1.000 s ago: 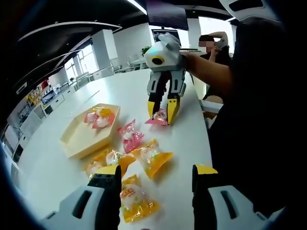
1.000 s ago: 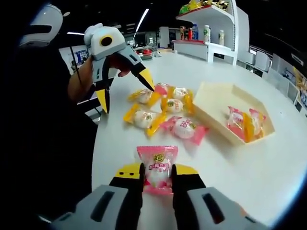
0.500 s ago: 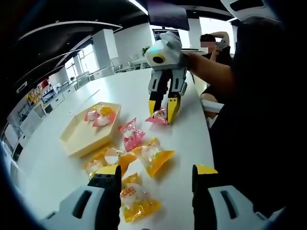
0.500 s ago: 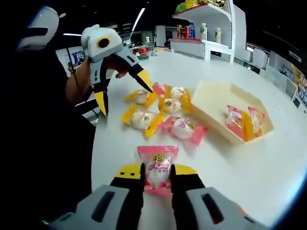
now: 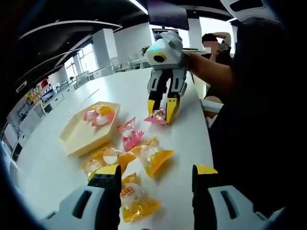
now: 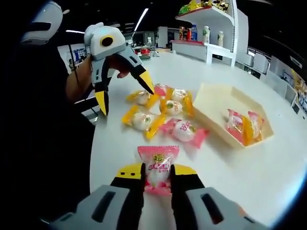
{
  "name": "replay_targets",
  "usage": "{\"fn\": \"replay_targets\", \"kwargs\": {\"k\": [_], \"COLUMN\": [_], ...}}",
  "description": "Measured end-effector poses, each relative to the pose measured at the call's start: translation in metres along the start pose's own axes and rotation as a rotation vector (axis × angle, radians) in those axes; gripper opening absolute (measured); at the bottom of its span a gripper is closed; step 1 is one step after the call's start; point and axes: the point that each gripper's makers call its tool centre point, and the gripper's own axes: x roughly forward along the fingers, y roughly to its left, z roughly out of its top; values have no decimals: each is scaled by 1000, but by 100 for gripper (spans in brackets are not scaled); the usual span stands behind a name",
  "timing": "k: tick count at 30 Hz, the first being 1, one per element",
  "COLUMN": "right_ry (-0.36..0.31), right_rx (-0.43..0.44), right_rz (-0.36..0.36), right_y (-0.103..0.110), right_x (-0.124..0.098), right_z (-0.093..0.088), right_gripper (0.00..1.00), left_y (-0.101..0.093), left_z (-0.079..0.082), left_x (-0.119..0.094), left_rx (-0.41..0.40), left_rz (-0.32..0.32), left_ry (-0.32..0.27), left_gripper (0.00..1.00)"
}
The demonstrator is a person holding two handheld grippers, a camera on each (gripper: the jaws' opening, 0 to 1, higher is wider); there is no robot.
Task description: Pick up the marshmallows scattered on the table and place them into the bowl on the table
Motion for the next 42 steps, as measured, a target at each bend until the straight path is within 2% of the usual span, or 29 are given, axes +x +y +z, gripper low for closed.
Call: {"fn": "replay_targets", "kwargs": {"k": [29, 42], "right_ry": [-42, -97], "right_rx": [10, 22], "right_rz": [-6, -43], "right_y": [-2, -12], "right_x": [-5, -13], "right_z": [4, 17], "right_gripper": [20, 20], "left_y": [0, 1], "left_z": [0, -2], "left_x": [2, 2], "left_rx": [0, -3], "left_rz": [-2, 0], "left_ry": [0, 2], "left_gripper": [59, 59]}}
